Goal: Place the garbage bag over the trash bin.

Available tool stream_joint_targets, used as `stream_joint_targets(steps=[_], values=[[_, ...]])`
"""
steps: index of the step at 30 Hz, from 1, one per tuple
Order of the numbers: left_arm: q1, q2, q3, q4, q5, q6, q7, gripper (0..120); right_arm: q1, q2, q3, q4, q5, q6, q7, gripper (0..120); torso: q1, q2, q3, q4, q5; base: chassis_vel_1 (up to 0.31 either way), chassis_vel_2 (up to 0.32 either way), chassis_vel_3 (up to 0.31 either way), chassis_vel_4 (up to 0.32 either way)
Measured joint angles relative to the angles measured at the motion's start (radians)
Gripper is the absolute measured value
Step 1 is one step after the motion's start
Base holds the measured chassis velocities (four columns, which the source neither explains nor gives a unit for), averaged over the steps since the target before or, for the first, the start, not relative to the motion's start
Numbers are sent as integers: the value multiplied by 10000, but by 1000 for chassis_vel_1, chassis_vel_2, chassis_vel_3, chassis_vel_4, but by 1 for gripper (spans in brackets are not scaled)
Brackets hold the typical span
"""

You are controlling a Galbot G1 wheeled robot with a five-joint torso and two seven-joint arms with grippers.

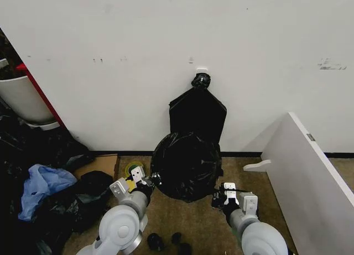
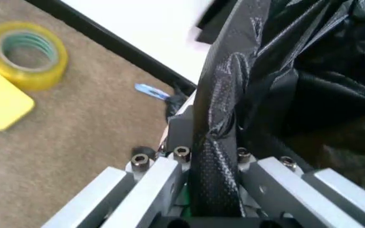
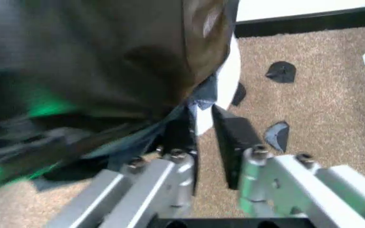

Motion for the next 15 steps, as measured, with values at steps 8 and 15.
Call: stream_joint_targets(steps=[8,15], values=[[-166,-8,-73,411,287,-229,-247,1,-894,-258,393,962,90,-46,201,36,0,0,0,-1,0,0,0,0,0],[-108,45,93,606,1792,-348,121,1,-1515,-269,901,1911,273,-147,590,65,0,0,-1,-1,0,0,0,0,0]])
